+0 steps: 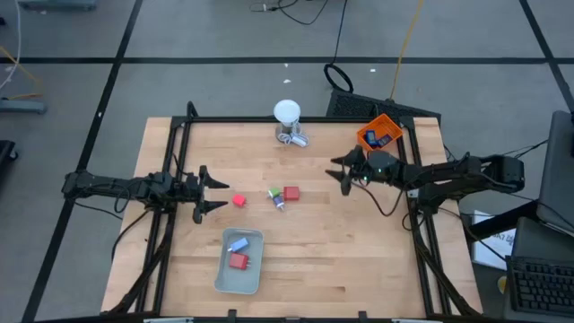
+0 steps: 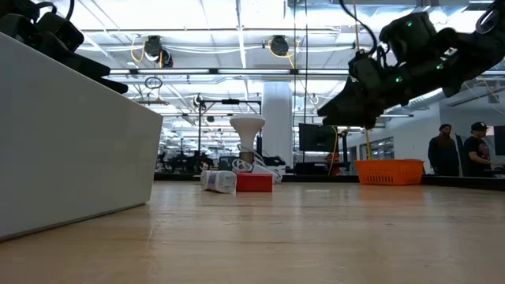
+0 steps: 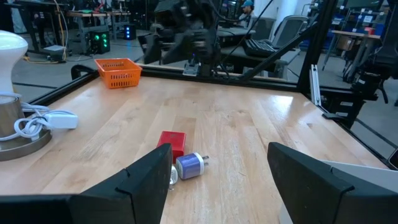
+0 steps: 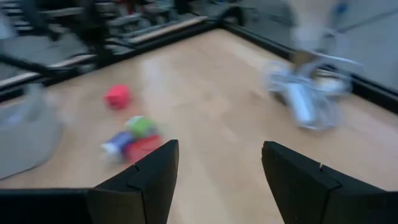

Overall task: Pick & Place Office items
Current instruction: Put the pink charger adapter into the gray bin

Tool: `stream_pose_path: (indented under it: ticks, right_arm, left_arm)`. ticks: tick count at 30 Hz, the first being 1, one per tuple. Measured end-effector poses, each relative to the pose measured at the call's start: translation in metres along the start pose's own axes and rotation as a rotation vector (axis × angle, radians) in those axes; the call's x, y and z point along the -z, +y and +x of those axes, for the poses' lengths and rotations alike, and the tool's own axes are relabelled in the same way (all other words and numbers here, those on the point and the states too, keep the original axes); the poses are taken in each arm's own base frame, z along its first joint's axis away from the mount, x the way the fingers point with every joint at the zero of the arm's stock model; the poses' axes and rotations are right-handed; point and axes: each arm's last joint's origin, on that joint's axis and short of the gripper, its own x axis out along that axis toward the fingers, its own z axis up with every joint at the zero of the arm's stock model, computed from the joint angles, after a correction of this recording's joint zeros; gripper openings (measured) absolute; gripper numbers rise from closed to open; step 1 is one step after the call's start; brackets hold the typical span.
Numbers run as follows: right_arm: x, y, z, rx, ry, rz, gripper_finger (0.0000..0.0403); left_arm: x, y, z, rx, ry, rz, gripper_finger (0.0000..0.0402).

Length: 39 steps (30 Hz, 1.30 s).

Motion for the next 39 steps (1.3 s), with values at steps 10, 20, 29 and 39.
stream_pose_path:
  ticks: [10,20,29,39]
  right_arm:
    - [0.007,0.052,-0.008,-0.242,-0.017,-0.06,0.0219]
    - [0.02,0.09,-0.022,-0.426,0.031,-0.104,0.0219]
    - [0.026,0.107,-0.032,-0.525,0.039,-0.184,0.0219]
    - [0.008,0.098,-0.058,-0.525,0.025,-0.191,0.0219]
  left_arm:
    - [0.0,0.0,0.0,0.0,0.0,0.0,0.0269]
    - [0.0,0.0,0.0,0.0,0.0,0.0,0.0269]
    - [0.0,0.0,0.0,0.0,0.0,0.0,0.0269]
    - [0.0,0.0,0.0,0.0,0.0,0.0,0.0269]
